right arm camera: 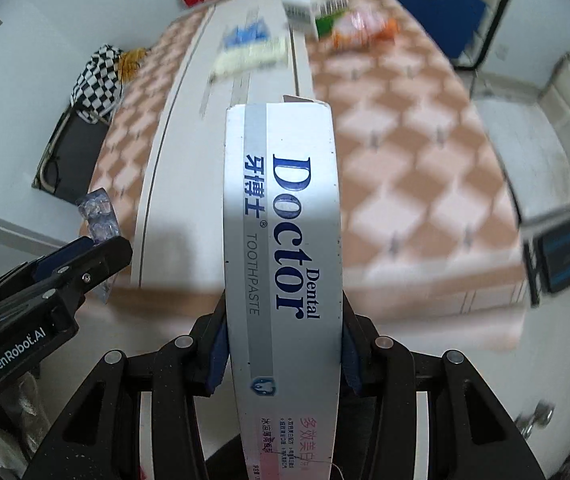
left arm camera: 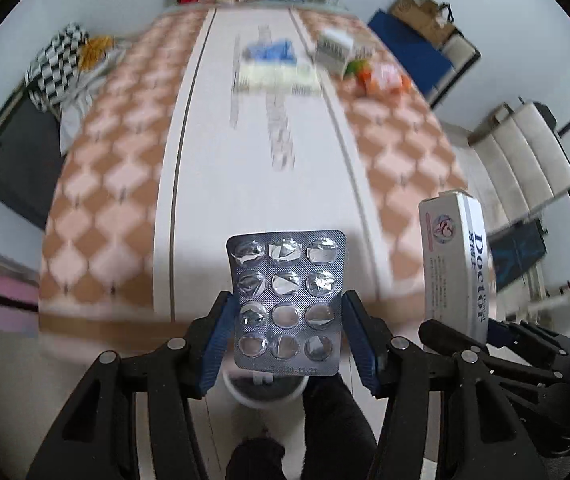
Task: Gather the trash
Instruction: 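Carry the toothpaste box and blister pack with both tools over the trash bin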
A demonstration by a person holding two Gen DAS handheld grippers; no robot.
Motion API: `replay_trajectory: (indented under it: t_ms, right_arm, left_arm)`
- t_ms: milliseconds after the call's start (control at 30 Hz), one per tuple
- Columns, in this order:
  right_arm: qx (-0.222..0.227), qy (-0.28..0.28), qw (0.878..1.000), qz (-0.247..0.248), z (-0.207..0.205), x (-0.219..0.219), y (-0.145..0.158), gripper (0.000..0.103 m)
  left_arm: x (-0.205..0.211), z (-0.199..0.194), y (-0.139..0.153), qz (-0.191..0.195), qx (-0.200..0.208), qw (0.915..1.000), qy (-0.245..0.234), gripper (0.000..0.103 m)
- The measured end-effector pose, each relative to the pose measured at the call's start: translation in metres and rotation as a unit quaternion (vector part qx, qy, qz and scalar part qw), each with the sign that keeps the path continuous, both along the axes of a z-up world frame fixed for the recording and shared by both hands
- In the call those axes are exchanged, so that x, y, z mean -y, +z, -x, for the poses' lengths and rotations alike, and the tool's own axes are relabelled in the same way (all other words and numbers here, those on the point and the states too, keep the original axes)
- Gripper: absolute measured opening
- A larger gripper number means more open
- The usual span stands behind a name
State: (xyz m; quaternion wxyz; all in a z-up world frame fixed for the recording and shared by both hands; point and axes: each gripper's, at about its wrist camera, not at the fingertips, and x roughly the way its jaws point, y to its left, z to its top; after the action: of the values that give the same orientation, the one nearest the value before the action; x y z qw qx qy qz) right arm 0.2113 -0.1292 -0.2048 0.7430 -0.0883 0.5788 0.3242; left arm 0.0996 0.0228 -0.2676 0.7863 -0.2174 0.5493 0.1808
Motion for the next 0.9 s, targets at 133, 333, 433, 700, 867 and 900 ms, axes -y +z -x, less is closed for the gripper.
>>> replay_trajectory:
  t_ms: [133,333,433,700,867,900]
  right_arm:
    - [-0.048,-0.012,0.999,0.016,0.052,0.024,-0.046,0.048]
    - [-0.126,-0.019,0.991,0.047,0.106,0.051,-0.149,0.048]
    - [-0.155,-0.027,0.986,0.063,0.112,0.061,-0.21,0.048]
    - [-0.223,-0.048,0.969,0.094,0.094,0.065,-0.389,0.048]
    - [-0.25,-0.039,0.961,0.11,0.082,0.052,-0.473,0.048]
    - [-0.255,-0.037,0.96,0.113,0.08,0.047,-0.484,0.048]
  left_arm:
    - [0.017,0.046,-0.047,0.035,-0.041,0.9985,-0.006,0.051]
    - [0.032,0.078,-0.147,0.08,-0.105,0.9913,-0.001,0.051]
    - [0.034,0.08,-0.21,0.092,-0.134,0.9867,-0.002,0.051]
    - [0.024,0.065,-0.375,0.142,-0.184,0.9727,0.004,0.052]
    - [0.014,0.06,-0.446,0.189,-0.201,0.961,0.016,0.052]
    - [0.013,0.063,-0.453,0.193,-0.206,0.9592,0.019,0.052]
